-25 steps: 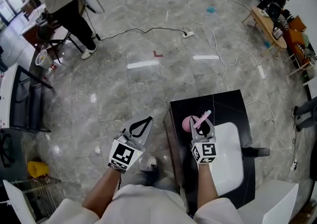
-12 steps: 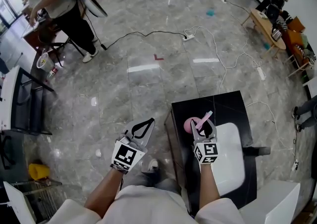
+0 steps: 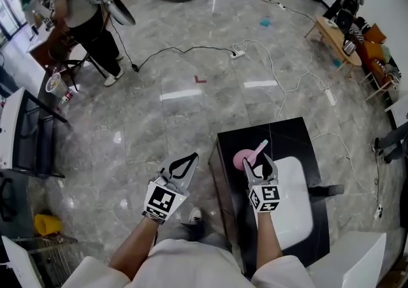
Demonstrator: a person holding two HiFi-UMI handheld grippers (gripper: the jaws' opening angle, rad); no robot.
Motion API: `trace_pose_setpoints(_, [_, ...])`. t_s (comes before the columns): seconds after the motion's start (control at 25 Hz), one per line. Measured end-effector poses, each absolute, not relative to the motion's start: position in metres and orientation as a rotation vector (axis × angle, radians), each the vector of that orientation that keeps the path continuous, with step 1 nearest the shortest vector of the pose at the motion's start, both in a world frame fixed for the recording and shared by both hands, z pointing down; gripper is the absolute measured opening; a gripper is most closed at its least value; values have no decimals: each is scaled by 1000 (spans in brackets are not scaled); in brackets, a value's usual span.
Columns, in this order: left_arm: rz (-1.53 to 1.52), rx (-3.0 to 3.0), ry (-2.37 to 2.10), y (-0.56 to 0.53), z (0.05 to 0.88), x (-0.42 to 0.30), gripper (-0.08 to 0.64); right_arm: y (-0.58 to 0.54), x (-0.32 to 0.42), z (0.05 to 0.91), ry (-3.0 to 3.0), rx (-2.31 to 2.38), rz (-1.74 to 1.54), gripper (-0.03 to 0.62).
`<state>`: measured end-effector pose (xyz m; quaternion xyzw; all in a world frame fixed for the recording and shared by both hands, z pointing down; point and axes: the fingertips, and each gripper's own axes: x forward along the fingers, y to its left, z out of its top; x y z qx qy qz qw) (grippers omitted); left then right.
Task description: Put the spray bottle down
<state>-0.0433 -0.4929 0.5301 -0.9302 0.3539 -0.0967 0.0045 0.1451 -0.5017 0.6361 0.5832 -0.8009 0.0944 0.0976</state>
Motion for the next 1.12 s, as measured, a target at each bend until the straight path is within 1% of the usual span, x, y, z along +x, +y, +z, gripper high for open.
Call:
trace_pose_setpoints(0.32, [-279, -2901, 1093, -475, 521, -37, 5, -476, 161, 625, -2349, 1767, 268, 247])
trace_pose_setpoints(0.72, [-273, -2890, 1050, -457, 510, -16, 5, -444, 187, 600, -2341, 1806, 276, 127])
trace_pose_setpoints(0.88, [-266, -2891, 1055, -452, 504, -6, 4, -431, 196, 582, -2319, 1820, 245, 19])
trace_pose_setpoints(0.92, [-263, -2888, 1060, -451, 503, -5, 5, -429, 197, 576, -2321, 1818, 241, 7])
trace_pose_setpoints(1.12, [-249, -2877, 1084, -445, 497, -1, 5, -410, 198, 546, -2340, 1827, 219, 6])
